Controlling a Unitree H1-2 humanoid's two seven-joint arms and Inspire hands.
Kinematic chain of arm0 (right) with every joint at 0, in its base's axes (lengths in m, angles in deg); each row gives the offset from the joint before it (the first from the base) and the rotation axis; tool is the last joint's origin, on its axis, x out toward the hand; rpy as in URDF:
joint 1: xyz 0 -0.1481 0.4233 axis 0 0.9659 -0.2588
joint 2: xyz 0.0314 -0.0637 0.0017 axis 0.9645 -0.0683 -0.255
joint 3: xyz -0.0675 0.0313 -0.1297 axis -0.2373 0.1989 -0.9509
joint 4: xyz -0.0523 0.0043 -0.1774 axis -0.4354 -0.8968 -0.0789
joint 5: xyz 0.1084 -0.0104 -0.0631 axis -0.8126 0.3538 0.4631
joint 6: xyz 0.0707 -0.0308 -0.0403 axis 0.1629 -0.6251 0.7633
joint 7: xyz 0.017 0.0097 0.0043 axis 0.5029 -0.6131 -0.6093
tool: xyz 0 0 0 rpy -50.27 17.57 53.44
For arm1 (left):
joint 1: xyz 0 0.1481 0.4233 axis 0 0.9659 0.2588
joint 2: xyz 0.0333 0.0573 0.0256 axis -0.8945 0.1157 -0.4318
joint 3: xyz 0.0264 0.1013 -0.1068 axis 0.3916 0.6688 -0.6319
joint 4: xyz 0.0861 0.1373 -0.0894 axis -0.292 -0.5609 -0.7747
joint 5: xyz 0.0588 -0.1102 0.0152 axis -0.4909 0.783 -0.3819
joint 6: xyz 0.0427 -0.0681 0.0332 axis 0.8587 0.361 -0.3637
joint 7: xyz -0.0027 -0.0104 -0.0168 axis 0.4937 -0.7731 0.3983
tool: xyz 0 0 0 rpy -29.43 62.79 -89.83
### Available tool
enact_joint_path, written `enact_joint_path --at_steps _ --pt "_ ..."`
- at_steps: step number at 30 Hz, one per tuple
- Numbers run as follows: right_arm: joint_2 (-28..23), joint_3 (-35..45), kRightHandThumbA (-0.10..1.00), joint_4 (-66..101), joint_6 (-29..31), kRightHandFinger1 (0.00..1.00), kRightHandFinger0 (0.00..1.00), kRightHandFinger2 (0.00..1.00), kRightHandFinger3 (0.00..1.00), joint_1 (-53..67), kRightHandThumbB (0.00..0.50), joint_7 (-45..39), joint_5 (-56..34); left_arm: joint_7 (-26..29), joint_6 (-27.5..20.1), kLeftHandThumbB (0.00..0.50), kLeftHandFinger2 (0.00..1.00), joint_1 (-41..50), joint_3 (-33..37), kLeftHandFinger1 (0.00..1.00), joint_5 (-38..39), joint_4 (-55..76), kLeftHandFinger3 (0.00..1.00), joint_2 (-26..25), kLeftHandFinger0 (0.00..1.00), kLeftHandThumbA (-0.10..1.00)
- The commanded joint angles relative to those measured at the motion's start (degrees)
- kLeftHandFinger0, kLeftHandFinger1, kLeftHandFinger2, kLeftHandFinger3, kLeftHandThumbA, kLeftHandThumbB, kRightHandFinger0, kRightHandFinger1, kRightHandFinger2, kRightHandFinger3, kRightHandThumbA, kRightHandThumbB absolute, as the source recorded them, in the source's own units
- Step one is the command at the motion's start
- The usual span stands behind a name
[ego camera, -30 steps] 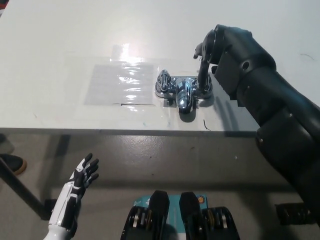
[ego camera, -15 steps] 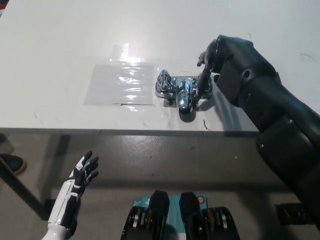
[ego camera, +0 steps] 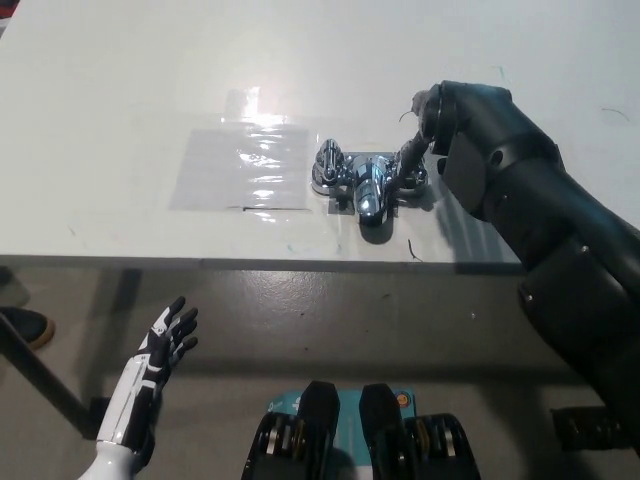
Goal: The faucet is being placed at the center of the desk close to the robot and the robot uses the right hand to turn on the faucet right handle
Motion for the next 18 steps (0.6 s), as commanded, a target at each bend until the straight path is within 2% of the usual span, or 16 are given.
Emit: enact_joint_path --at_steps 1,4,9,13,16,18 --pt "-2.07 0.69 1.00 -0.08 -0.91 1.00 1.00 1.00 1.00 -2.25 0.211 4.88 0.94 -0.56 -0.56 0.204 1.00 -0.54 0.07 1.00 -0.01 1.33 1.00 -0.66 1.00 0.98" --pt "-2.30 -0.43 1.00 -0.57 -0.37 1.00 1.00 1.00 1.00 -2.57 0.178 3.30 1.86 -0.64 -0.82 0.198 1.00 -0.60 0.05 1.00 -0.05 1.31 1.00 -0.82 1.00 0.98" --pt "-3.35 -0.53 1.00 -0.67 0.38 1.00 1.00 1.00 1.00 -2.58 0.211 2.66 1.83 -0.63 -0.64 0.191 1.00 -0.66 0.04 1.00 -0.24 1.42 1.00 -0.97 1.00 0.98" --pt "-3.90 -1.08 1.00 -0.85 0.89 1.00 1.00 1.00 1.00 -3.00 0.216 1.31 2.14 -0.71 -0.83 0.191 1.00 -1.01 -0.03 1.00 -0.07 1.14 1.00 -1.13 1.00 0.98" --pt "-4.39 0.40 1.00 -0.74 -0.04 1.00 1.00 1.00 1.00 -2.99 0.273 2.13 0.73 -0.37 -0.45 0.193 1.00 -1.07 -0.05 1.00 -0.53 1.37 1.00 -1.02 1.00 0.98" --pt "-4.55 0.59 1.00 -0.62 0.10 1.00 1.00 1.00 1.00 -2.97 0.294 1.81 0.68 -0.48 -0.50 0.197 1.00 -1.02 -0.02 1.00 -0.38 1.44 1.00 -1.01 1.00 0.98"
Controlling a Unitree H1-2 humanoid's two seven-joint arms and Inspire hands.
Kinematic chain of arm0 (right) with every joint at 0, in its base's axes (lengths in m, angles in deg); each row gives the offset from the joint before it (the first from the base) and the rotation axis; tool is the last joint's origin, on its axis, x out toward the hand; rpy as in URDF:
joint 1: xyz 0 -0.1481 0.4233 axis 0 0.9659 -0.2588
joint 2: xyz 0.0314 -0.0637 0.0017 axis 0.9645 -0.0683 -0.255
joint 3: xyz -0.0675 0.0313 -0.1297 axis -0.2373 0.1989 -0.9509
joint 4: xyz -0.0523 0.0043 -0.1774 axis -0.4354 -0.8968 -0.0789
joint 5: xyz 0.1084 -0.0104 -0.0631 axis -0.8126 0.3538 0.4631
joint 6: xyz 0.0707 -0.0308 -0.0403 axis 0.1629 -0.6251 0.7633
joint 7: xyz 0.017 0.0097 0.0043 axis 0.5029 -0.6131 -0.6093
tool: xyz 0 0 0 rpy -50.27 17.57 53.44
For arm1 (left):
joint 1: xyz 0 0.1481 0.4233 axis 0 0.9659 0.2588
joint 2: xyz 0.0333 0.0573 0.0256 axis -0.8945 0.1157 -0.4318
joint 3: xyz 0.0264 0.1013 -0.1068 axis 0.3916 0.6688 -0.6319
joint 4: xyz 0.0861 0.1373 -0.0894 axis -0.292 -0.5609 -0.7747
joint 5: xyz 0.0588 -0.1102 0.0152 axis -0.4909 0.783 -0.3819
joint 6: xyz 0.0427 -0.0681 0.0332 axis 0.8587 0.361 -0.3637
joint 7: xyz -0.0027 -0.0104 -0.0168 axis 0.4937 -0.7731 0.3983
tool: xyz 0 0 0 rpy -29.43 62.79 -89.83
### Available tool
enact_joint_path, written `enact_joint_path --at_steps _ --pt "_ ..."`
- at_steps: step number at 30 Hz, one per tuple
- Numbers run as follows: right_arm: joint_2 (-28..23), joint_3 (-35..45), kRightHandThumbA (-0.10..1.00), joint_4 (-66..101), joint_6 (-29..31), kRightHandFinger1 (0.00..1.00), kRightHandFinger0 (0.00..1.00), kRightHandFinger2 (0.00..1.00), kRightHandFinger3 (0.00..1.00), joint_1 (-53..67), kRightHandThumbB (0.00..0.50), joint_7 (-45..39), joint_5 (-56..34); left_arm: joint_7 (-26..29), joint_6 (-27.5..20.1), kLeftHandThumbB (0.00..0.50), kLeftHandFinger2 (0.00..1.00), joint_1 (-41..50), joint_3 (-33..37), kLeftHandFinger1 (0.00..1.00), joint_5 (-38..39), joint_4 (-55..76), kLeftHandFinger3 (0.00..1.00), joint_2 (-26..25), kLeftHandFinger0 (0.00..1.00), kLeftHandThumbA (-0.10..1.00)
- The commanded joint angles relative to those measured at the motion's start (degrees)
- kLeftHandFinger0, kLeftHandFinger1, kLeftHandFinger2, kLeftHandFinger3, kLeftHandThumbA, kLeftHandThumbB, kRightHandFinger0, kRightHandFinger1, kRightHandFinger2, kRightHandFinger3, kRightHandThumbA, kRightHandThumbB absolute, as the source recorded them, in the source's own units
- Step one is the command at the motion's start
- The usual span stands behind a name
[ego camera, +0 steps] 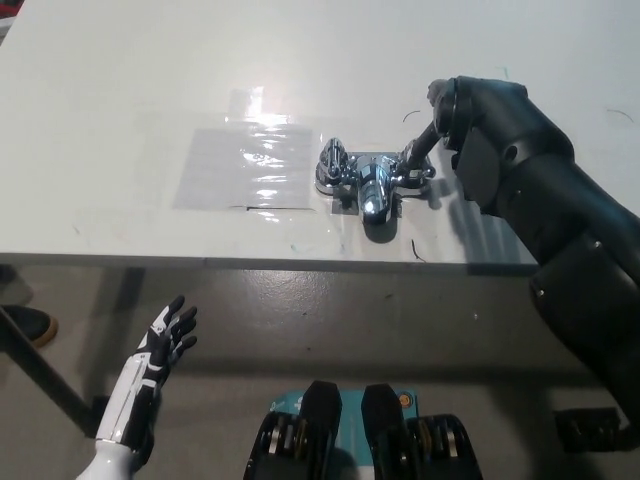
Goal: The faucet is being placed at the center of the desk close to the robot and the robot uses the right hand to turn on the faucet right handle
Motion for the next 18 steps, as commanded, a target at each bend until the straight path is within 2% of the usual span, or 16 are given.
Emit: enact_joint_path --at_steps 1,3,4,5,6,7,8,11,18 --pt "-3.27 0.29 1.00 -0.46 -0.24 1.00 1.00 1.00 1.00 -3.02 0.303 -0.23 0.89 -0.59 -0.40 0.197 1.00 -0.72 0.01 1.00 -0.09 1.51 1.00 -0.82 1.00 0.98" --pt "-3.25 -0.20 1.00 -0.59 -0.24 1.00 1.00 1.00 1.00 -3.16 0.312 -1.54 1.33 -0.51 -0.27 0.200 1.00 -0.70 0.03 1.00 -0.30 1.64 1.00 -0.82 1.00 0.99" --pt "-3.29 -1.71 1.00 -0.79 0.17 1.00 1.00 1.00 1.00 -3.36 0.341 -3.18 2.66 -0.46 -0.25 0.208 1.00 -0.83 0.01 1.00 -0.33 1.65 1.00 -0.79 1.00 0.99" --pt "-3.38 -2.63 1.00 -1.00 0.59 1.00 1.00 1.00 1.00 -3.52 0.344 -4.62 3.34 -0.41 -0.30 0.206 1.00 -0.98 -0.01 1.00 -0.37 1.56 1.00 -0.78 1.00 0.98" --pt "-3.39 -2.91 1.00 -1.05 0.12 1.00 1.00 1.00 1.00 -3.60 0.376 -4.64 3.44 -0.24 -0.27 0.207 1.00 -1.06 -0.01 1.00 -0.58 1.52 1.00 -0.67 1.00 0.98" --pt "-3.39 -3.66 1.00 -1.19 -0.14 1.00 1.00 1.00 1.00 -3.80 0.388 -5.72 3.78 -0.14 -0.70 0.211 1.00 -1.18 -0.05 1.00 -0.82 1.26 1.00 -0.72 1.00 0.99" --pt "-3.55 -4.14 1.00 -1.28 0.71 1.00 1.00 1.00 1.00 -3.99 0.363 -7.50 3.90 -0.29 -0.73 0.198 1.00 -1.18 -0.02 1.00 -0.77 1.25 1.00 -0.85 1.00 0.99" --pt "-3.85 -4.36 1.00 -1.29 0.32 1.00 1.00 1.00 1.00 -4.46 0.355 -9.30 3.43 -0.26 -0.50 0.188 1.00 -1.15 -0.06 1.00 -0.67 1.43 1.00 -0.73 1.00 0.99" --pt "-4.72 -4.14 0.95 -1.14 0.17 1.00 1.00 1.00 1.00 -4.93 0.370 -9.73 3.00 -0.49 -0.22 0.193 1.00 -1.08 -0.12 1.00 -0.10 1.57 1.00 -0.69 1.00 0.98"
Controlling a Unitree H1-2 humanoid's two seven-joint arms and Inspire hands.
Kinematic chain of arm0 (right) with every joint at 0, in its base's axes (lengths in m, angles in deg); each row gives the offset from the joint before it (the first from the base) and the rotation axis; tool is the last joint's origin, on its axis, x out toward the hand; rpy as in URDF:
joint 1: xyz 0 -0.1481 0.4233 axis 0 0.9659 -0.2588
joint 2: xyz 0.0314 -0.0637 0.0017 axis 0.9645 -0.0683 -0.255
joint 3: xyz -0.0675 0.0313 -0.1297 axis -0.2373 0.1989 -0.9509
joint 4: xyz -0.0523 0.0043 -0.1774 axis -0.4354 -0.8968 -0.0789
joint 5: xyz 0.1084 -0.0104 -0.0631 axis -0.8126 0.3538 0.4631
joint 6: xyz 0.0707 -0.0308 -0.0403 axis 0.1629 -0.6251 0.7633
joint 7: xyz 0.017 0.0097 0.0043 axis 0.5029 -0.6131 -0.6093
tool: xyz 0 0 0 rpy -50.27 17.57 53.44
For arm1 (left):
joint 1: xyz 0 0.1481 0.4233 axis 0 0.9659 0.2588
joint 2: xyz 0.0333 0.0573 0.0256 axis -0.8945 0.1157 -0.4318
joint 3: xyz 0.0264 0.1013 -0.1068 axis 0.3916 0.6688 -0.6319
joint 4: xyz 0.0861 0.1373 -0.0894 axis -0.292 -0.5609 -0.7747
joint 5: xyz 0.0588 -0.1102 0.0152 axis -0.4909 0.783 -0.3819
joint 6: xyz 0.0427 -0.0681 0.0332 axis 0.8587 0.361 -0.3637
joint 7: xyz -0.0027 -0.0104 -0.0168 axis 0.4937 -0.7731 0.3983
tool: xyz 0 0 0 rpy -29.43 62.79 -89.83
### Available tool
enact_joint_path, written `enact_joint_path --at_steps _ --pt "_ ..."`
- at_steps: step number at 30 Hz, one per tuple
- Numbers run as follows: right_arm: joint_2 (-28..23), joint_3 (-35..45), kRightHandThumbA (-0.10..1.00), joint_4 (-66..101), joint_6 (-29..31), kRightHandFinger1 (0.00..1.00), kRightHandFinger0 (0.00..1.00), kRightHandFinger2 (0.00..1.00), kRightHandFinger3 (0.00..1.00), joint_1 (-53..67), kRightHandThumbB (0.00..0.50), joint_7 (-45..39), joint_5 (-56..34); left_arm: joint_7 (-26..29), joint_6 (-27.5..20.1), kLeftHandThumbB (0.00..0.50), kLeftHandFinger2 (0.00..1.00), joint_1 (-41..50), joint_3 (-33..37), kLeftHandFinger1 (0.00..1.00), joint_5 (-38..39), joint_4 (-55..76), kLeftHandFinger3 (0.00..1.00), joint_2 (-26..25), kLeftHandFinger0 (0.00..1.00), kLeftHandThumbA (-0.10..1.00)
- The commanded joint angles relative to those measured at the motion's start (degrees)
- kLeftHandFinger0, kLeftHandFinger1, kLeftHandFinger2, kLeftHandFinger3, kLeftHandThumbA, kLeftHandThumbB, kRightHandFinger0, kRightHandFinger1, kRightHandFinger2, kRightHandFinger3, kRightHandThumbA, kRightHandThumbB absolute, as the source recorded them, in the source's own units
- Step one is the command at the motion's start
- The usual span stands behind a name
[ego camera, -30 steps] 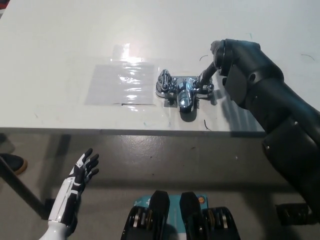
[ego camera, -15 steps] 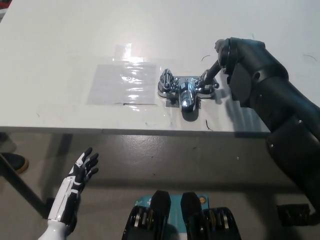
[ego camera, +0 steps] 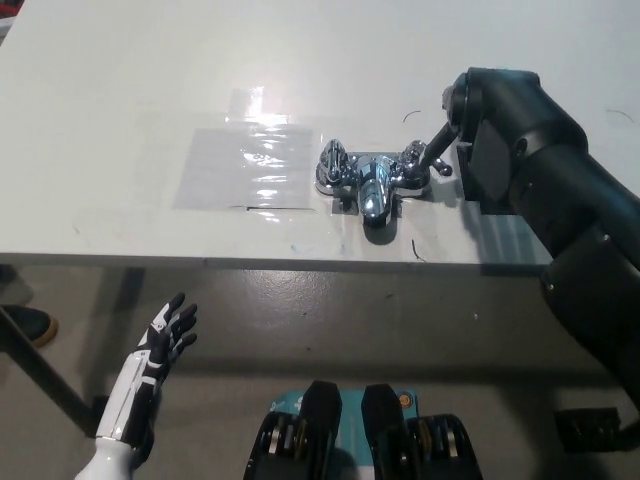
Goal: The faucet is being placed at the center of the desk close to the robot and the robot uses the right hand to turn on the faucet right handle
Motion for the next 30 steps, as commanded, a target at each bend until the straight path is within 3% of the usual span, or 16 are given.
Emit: enact_joint_path --at_steps 1,8,12,14,23,30 --pt "-3.36 -0.18 0.93 -0.45 0.04 1.00 1.00 1.00 1.00 -4.10 0.367 -1.97 1.60 -0.37 -0.43 0.191 1.00 -0.82 -0.09 1.00 -0.07 1.45 1.00 -0.65 1.00 0.97" --pt "-3.86 -1.44 1.00 -0.18 1.24 1.00 1.00 1.00 1.00 -4.33 0.362 -1.22 2.67 -0.18 -0.77 0.202 1.00 -0.88 0.03 1.00 -0.55 1.42 1.00 -0.51 1.00 0.98" --pt "-3.79 2.80 0.79 0.53 -1.87 1.00 1.00 1.00 1.00 -3.28 0.422 8.68 -0.43 -0.36 -1.04 0.197 1.00 -1.03 0.14 1.00 -0.63 1.27 1.00 -0.63 1.00 0.98" --pt "-3.61 4.40 0.73 1.39 -2.46 1.00 1.00 1.00 1.00 -2.80 0.417 12.99 -0.67 -0.41 -0.65 0.191 1.00 -1.05 0.13 1.00 -0.55 1.49 1.00 -0.64 1.00 0.98" --pt "-3.12 7.15 0.69 2.94 -0.95 1.00 1.00 1.00 1.00 -1.61 0.439 23.36 0.19 -0.36 -0.25 0.194 1.00 -0.96 0.11 1.00 -0.73 1.90 1.00 -0.66 1.00 0.99" --pt "-3.15 7.26 0.70 2.86 -0.86 1.00 1.00 1.00 1.00 -2.11 0.446 24.05 0.76 -0.23 -0.47 0.161 1.00 -1.26 0.16 1.00 -1.16 1.64 1.00 -0.60 1.00 0.99"
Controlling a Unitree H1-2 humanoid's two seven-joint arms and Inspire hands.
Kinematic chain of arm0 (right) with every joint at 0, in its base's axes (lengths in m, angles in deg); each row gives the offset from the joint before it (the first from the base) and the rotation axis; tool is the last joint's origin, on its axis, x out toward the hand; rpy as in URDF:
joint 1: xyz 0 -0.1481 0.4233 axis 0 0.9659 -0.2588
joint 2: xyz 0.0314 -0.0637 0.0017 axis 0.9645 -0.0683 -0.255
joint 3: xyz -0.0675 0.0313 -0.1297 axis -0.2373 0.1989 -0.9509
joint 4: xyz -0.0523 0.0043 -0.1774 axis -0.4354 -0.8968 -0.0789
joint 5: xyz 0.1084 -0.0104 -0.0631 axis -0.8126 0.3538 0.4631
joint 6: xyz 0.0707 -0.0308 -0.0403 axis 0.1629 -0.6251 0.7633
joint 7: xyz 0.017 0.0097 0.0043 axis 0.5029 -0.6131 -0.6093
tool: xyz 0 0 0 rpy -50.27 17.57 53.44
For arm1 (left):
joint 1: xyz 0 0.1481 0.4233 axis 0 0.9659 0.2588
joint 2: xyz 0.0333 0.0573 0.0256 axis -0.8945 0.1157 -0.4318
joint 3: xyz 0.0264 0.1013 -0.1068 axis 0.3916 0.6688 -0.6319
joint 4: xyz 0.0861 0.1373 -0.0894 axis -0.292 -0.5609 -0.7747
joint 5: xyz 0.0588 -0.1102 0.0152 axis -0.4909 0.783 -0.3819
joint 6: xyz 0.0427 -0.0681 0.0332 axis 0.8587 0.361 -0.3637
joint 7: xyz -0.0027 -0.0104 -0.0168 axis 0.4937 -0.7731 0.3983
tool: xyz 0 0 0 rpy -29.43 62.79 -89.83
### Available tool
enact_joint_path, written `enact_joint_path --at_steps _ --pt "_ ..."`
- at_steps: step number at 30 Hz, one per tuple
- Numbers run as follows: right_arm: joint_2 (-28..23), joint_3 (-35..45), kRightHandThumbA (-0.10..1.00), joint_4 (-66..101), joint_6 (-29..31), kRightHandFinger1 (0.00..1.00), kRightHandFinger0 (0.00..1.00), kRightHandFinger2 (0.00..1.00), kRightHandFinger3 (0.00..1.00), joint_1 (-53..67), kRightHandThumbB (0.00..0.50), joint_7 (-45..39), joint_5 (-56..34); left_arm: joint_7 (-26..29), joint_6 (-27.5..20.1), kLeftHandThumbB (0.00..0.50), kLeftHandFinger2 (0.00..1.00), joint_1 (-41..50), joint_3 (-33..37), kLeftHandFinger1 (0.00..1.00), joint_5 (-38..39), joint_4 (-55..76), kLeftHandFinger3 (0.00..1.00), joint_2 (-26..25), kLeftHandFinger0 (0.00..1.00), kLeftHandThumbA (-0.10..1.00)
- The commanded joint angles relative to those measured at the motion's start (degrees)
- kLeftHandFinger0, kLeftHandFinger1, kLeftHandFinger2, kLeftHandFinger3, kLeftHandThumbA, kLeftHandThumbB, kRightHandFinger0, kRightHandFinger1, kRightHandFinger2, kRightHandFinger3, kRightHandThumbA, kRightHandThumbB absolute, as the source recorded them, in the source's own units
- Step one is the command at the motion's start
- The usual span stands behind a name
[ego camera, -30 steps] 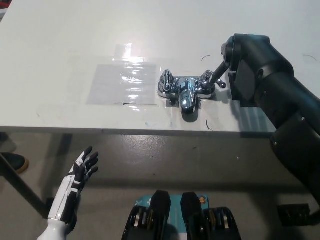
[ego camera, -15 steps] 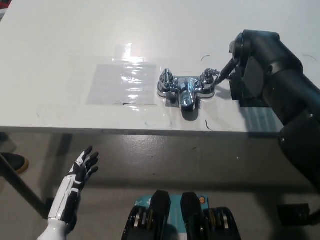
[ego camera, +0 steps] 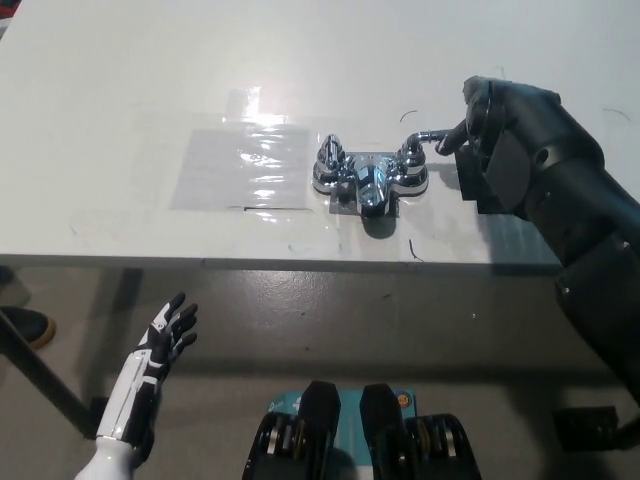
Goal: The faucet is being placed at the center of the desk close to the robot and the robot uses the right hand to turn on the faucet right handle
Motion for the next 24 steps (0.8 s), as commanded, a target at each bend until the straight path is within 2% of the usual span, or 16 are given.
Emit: enact_joint_path --at_steps 1,3,7,8,9,10,11,12,14,15,18,19,20,21,22,24 --pt "-2.22 1.08 0.69 2.43 -0.37 1.00 1.00 1.00 1.00 -4.95 0.447 10.54 0.98 -0.25 -0.51 0.167 1.00 -1.13 0.15 1.00 -0.65 1.72 1.00 -0.64 1.00 0.99" --pt "-2.44 1.01 0.71 2.35 0.45 1.00 1.00 1.00 1.00 -4.89 0.434 8.49 0.85 -0.33 -0.15 0.177 1.00 -0.96 0.23 1.00 -0.63 1.91 1.00 -0.61 1.00 0.99" --pt "-2.93 2.66 0.76 2.32 2.84 1.00 1.00 1.00 1.00 -6.19 0.499 -0.61 -1.37 -0.58 -0.45 0.182 1.00 -1.23 0.19 1.00 -0.16 1.34 1.00 -0.69 1.00 0.99" --pt "-3.06 1.42 0.89 2.27 4.06 1.00 1.00 1.00 1.00 -7.20 0.500 -5.46 -0.41 -0.63 -0.38 0.190 1.00 -1.41 0.15 1.00 0.02 1.28 1.00 -0.69 1.00 0.98" --pt "-3.17 0.73 0.92 2.28 4.99 1.00 1.00 1.00 1.00 -7.80 0.500 -8.84 0.04 -0.68 -0.22 0.199 1.00 -1.41 0.14 1.00 0.28 1.30 1.00 -0.62 1.00 0.97" --pt "-3.48 0.63 0.92 2.69 7.30 1.00 1.00 1.00 1.00 -8.68 0.489 -14.75 -0.50 -0.72 -0.19 0.200 1.00 -1.39 0.16 1.00 0.38 1.26 1.00 -0.59 1.00 0.97" --pt "-3.57 0.66 0.91 2.86 7.99 1.00 1.00 1.00 1.00 -8.89 0.488 -16.31 -0.71 -0.72 -0.27 0.201 1.00 -1.37 0.18 1.00 0.30 1.23 1.00 -0.61 1.00 0.97" --pt "-4.17 0.26 0.87 4.03 11.86 1.00 1.00 1.00 1.00 -9.80 0.500 -22.95 -1.23 -0.66 -0.38 0.195 1.00 -1.29 0.20 1.00 0.03 1.31 1.00 -0.67 1.00 0.97" --pt "-4.93 0.44 0.87 5.79 15.24 1.00 1.00 1.00 1.00 -10.36 0.500 -28.96 -2.33 -0.54 -0.35 0.195 1.00 -1.32 0.17 1.00 -0.20 1.29 1.00 -0.67 1.00 0.97" --pt "-5.48 2.16 0.82 7.11 14.55 1.00 1.00 1.00 1.00 -10.72 0.500 -33.01 -4.68 -0.55 -0.58 0.189 1.00 -1.42 0.14 1.00 -0.25 1.18 1.00 -0.76 1.00 0.97" --pt "-7.61 3.81 0.83 10.75 15.24 1.00 1.00 1.00 1.00 -11.29 0.500 -39.10 -7.70 -0.69 -0.75 0.186 1.00 -1.61 0.24 1.00 -0.28 0.95 1.00 -0.84 1.00 0.98" --pt "-9.20 5.13 0.80 12.48 14.07 1.00 1.00 1.00 1.00 -11.80 0.500 -40.67 -9.27 -0.71 -0.73 0.195 1.00 -1.45 0.26 1.00 -0.19 1.03 1.00 -0.76 1.00 0.98" --pt "-9.63 5.39 0.80 13.11 13.71 1.00 1.00 1.00 1.00 -11.85 0.500 -41.17 -9.45 -0.72 -0.78 0.195 1.00 -1.28 0.29 1.00 -0.15 1.07 1.00 -0.71 1.00 0.98" --pt "-10.73 6.30 0.71 15.12 11.56 1.00 1.00 1.00 1.00 -12.00 0.500 -41.70 -10.29 -0.68 -1.25 0.167 1.00 -1.24 0.38 1.00 -0.44 0.89 1.00 -0.72 1.00 0.98" --pt "-11.62 6.93 0.69 16.80 9.89 1.00 1.00 1.00 1.00 -12.09 0.500 -41.89 -10.90 -0.72 -1.64 0.163 1.00 -1.27 0.45 1.00 -0.60 0.73 1.00 -0.78 1.00 0.98" --pt "-14.40 7.12 0.72 21.47 8.74 1.00 1.00 1.00 1.00 -12.19 0.500 -43.77 -11.33 -0.75 -0.98 0.177 1.00 -1.29 0.46 1.00 -0.38 0.89 1.00 -0.68 1.00 0.97"
